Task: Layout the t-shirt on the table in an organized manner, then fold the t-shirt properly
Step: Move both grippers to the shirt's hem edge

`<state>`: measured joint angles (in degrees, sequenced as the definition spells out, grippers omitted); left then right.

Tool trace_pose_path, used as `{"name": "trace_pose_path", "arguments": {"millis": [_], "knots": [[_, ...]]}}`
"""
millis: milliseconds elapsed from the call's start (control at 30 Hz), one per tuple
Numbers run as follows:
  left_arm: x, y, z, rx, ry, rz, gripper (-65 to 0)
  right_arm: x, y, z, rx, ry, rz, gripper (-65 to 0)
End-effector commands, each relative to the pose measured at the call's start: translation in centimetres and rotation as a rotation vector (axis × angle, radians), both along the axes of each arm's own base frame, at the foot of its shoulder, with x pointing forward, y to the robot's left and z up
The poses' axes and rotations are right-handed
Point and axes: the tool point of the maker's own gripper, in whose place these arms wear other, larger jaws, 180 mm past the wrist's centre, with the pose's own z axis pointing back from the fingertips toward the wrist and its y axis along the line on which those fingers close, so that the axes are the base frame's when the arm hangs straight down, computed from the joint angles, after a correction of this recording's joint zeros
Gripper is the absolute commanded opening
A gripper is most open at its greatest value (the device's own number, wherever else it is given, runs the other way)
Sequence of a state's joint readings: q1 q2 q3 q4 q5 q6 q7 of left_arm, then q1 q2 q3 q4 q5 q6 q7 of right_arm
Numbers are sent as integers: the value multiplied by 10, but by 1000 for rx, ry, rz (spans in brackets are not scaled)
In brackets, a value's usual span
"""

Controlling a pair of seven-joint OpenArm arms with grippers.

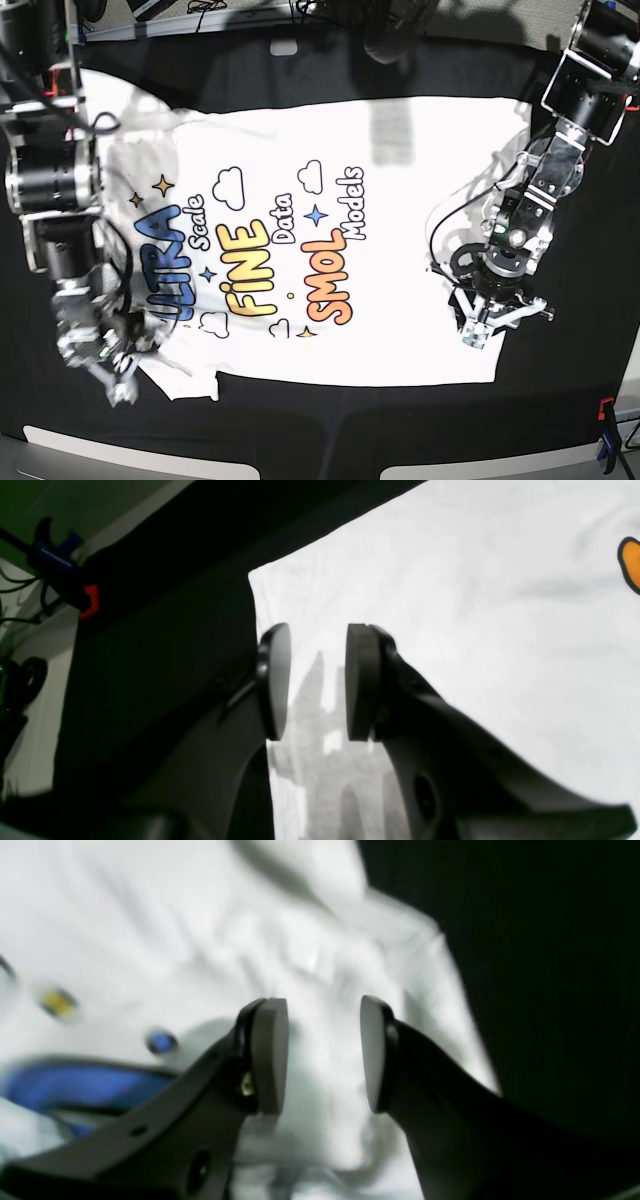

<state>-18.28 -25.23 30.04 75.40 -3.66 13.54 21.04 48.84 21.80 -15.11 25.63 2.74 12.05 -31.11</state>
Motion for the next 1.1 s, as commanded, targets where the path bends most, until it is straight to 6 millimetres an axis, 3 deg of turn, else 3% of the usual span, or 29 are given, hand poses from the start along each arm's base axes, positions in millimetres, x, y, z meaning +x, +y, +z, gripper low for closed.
{"name": "trace_pose_path", "arguments": {"millis": [0,100,400,533,667,900,1067], "knots": [[13,2,25,0,-81,7,-478,18,-6,34,18,-74,-6,-432],[13,2,26,0,-82,7,-478,14,-7,37,67,-58,-2,-432],[12,3,25,1,-76,9,-478,-14,-4,-12,110,-34,-12,-432],[11,2,26,1,-59,15,-478,-13,-9,-11,177,-103,-69,-432],[10,-11,46,-23,-91,-8,-478,-7,-9,-6,240,-164,-124,-432],[-2,-39,91,-71,-107,-44,-478,-10,-1,-23,223,-163,-127,-432],[-17,-51,112,-89,-75,-54,-477,0,-1,-13,223,-225,-117,-432]]}}
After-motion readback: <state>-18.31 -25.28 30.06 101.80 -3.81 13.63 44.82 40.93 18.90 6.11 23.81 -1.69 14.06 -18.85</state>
